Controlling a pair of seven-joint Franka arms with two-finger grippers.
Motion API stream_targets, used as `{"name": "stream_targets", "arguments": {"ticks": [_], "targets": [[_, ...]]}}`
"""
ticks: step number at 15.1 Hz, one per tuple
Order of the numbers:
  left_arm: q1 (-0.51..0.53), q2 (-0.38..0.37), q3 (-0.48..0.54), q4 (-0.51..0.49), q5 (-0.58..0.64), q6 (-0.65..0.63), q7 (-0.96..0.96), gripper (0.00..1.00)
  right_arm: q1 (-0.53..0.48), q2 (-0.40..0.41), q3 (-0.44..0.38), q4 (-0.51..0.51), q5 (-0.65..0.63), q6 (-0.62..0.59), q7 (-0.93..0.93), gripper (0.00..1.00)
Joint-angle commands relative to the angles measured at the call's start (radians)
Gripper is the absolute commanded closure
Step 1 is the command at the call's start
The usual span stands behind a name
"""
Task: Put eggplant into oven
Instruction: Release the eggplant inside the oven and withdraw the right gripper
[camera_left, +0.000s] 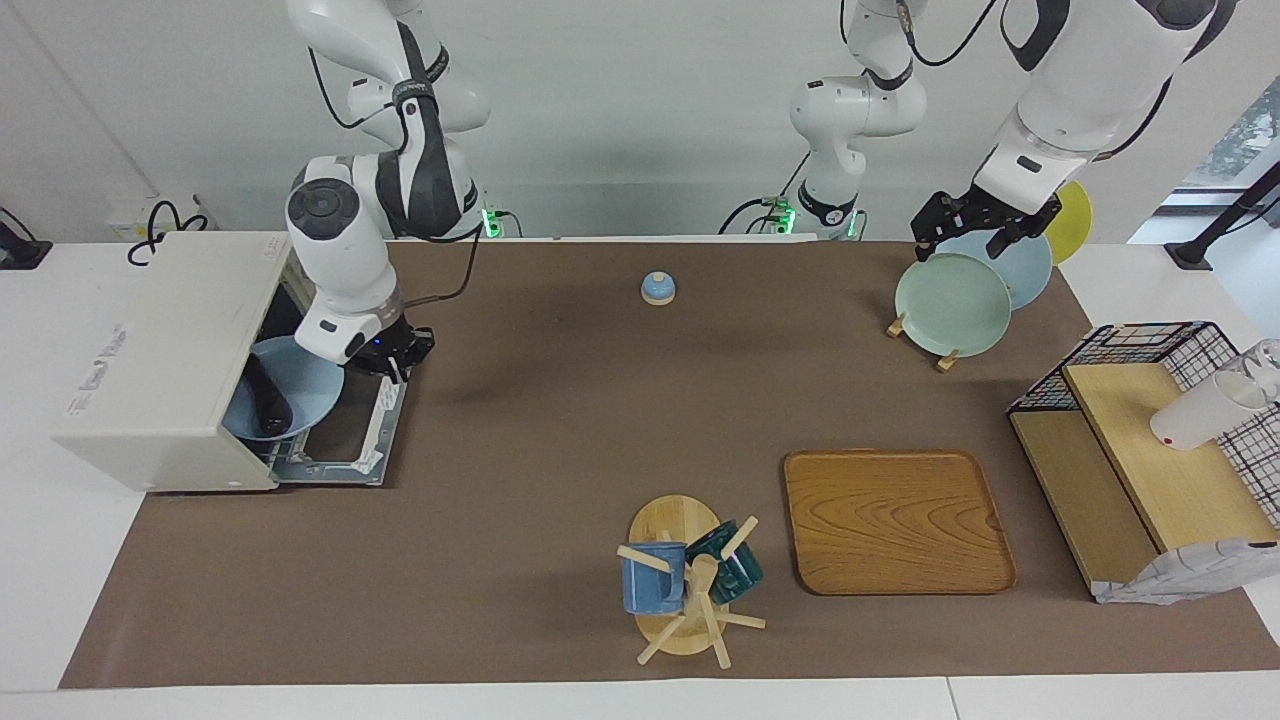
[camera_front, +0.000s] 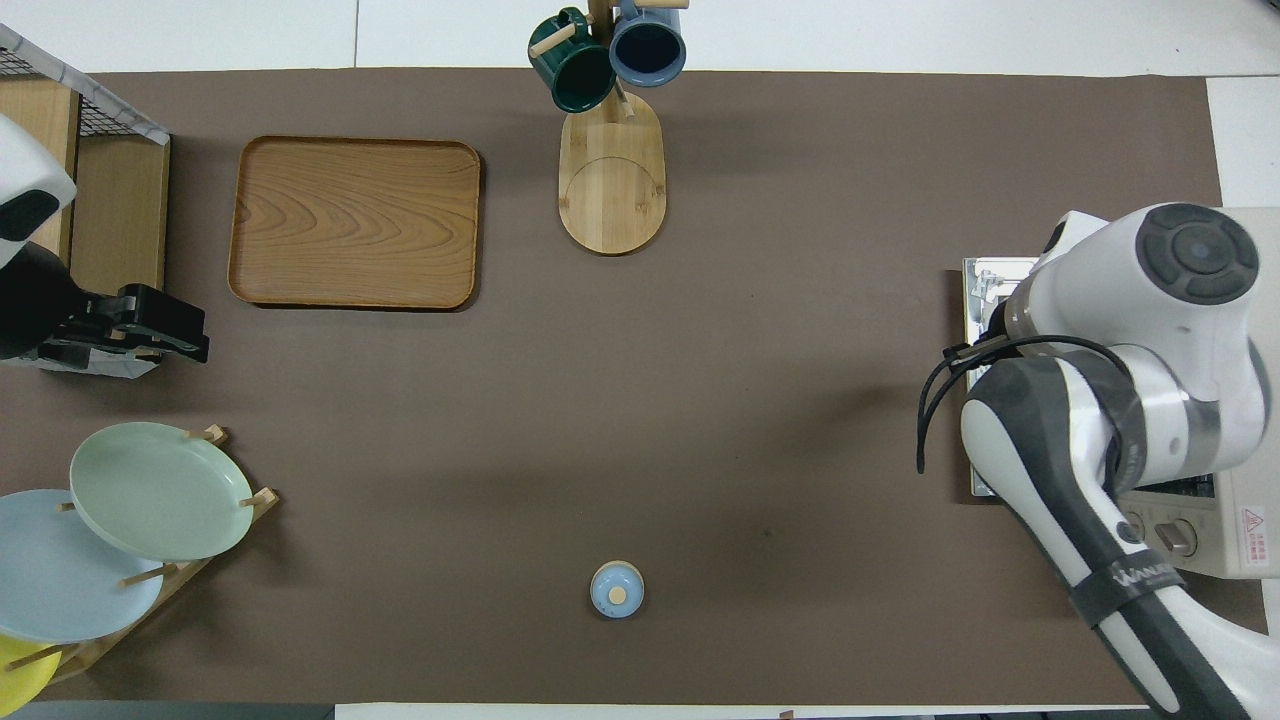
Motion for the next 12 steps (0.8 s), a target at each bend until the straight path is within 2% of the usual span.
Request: {"name": "stream_targets", "arguments": {"ticks": [1, 3, 8, 12], "targets": [[0.014, -0.009, -0.01, -0.006, 0.002, -0.009, -0.006, 0.0, 0.016, 0.057, 0.003, -0.056, 0.014, 0.121, 0.079, 1.0], [0.014, -0.008, -0.01, -0.006, 0.002, -0.009, -0.006, 0.0, 0.017, 0.103, 0.001, -0.056, 0.014, 0.152, 0.105, 1.0], [0.014, -0.008, -0.008, -0.006, 0.002, -0.01, -0.006, 0.0, 0.01, 0.123, 0.0, -0.07, 0.011, 0.152, 0.106, 1.0], [0.014, -0.008, -0.01, -0.006, 0.002, -0.009, -0.006, 0.0, 0.004, 0.131, -0.003, -0.073, -0.061, 0.152, 0.105, 1.0]]}}
